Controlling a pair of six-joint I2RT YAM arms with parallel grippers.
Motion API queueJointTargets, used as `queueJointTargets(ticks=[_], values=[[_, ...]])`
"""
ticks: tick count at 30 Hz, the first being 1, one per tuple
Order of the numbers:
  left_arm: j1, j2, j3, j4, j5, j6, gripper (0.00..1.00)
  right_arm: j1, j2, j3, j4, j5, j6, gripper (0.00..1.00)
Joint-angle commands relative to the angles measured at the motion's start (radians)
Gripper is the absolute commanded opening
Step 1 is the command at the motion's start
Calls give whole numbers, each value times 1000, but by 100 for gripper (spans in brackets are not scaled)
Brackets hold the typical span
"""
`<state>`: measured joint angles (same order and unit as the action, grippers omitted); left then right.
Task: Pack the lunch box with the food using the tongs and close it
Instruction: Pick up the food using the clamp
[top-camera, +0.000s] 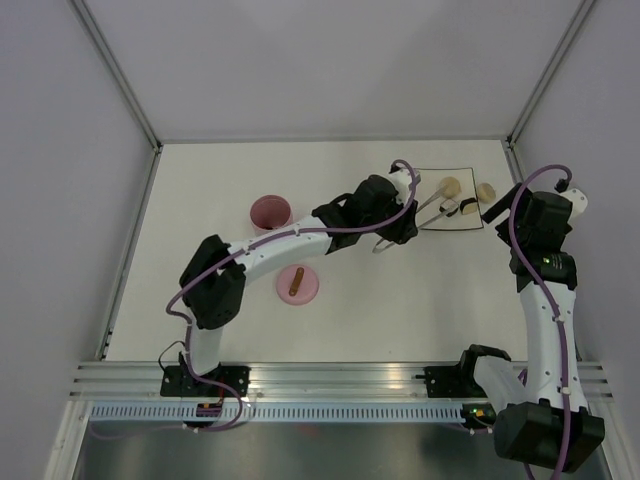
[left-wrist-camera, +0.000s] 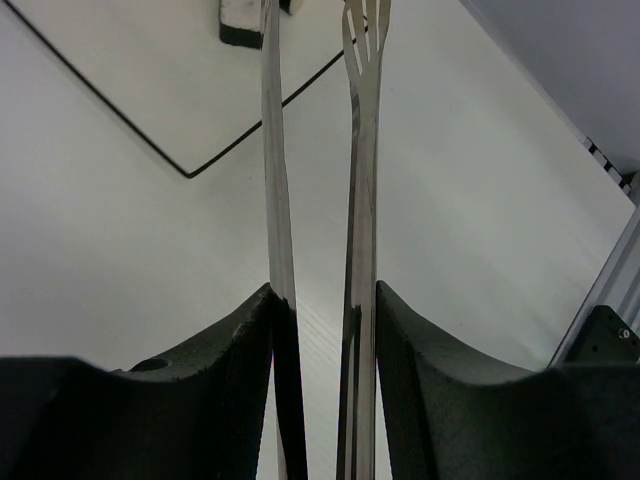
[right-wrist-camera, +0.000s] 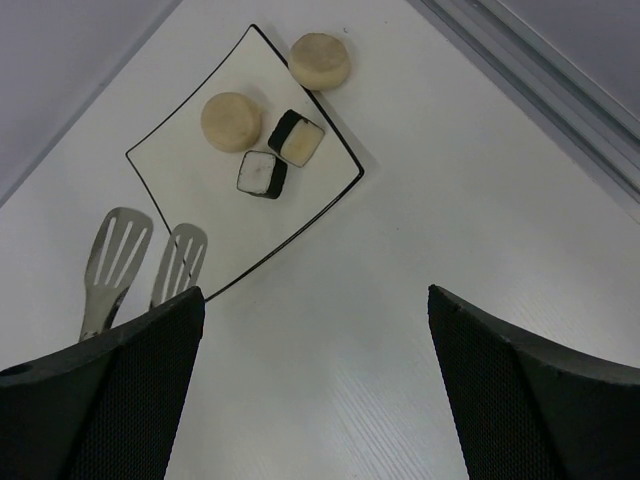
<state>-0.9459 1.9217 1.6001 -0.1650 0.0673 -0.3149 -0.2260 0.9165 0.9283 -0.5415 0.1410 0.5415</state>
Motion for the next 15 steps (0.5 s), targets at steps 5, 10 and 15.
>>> queueJointTargets(ticks=[5,10,15], values=[[-4,149,118,252,111,137,49,5,18,53,-14,35,-22,98],[-4,258,191,265,147,169,49,5,18,58,-21,46,-28,98],[-4,330,261,275,143,142,49,5,25,76,-29,58,-34,98]])
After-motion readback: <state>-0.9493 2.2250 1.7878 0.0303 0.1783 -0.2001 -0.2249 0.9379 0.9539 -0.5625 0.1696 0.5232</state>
